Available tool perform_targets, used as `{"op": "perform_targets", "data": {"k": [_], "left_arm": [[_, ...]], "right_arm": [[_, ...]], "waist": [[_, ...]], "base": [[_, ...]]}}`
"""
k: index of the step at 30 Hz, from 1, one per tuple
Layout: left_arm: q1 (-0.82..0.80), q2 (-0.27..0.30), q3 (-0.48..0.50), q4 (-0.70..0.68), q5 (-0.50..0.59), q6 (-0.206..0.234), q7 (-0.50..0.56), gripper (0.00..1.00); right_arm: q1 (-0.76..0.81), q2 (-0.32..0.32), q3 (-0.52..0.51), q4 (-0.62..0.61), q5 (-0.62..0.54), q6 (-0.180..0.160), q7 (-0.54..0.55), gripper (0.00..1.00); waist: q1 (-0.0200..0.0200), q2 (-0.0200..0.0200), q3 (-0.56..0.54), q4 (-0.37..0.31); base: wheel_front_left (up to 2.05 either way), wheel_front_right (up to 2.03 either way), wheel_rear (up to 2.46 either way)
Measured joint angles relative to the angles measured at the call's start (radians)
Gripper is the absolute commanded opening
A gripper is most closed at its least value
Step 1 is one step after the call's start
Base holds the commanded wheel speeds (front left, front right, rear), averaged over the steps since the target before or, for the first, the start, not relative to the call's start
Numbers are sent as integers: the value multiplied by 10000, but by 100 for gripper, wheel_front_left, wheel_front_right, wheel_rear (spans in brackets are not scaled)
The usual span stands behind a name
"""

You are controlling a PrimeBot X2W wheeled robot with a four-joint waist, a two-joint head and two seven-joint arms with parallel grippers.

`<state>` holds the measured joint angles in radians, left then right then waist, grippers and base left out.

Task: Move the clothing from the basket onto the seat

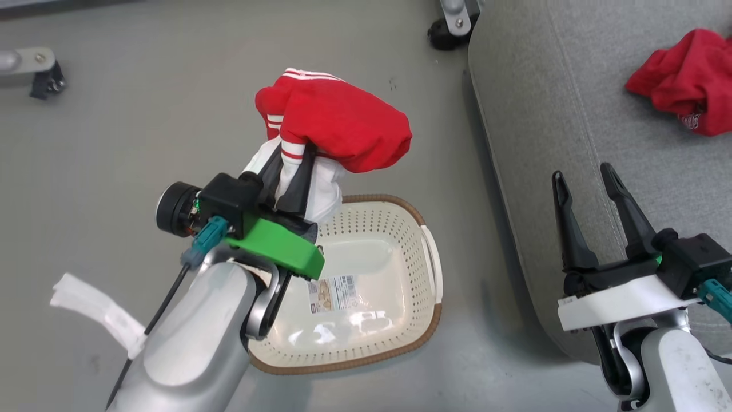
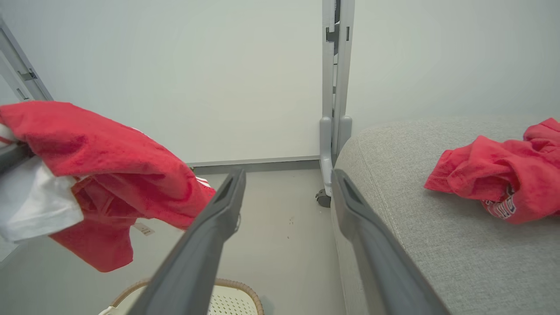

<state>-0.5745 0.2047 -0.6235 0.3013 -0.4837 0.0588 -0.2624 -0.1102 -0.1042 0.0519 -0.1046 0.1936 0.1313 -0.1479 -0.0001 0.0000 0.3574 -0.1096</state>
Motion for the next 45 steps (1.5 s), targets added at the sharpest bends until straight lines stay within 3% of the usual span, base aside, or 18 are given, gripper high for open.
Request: {"op": "perform_targets", "data": {"k": [7, 19, 34, 45], "left_arm": [[979, -13, 667, -1758, 631, 19, -2, 0], [2627, 0, 1252, -3590, 1080, -29, -15, 0], [4031, 0, 1216, -4061, 915, 44, 2, 0], [4202, 40, 1131, -4151, 794, 117, 59, 0]], "right_arm": [[390, -19, 31, -161, -36, 0, 339, 100], [1280, -67, 203, -341, -52, 0, 963, 100], [2334, 75, 255, -583, -63, 0, 1570, 100], [2513, 192, 313, -698, -48, 0, 1779, 100]], "waist": [[0, 0, -765, 171], [0, 0, -1994, 448], [0, 0, -3335, 681], [0, 0, -3646, 784]], "base": [[0, 0, 0], [0, 0, 0], [0, 0, 0], [0, 0, 0]]}}
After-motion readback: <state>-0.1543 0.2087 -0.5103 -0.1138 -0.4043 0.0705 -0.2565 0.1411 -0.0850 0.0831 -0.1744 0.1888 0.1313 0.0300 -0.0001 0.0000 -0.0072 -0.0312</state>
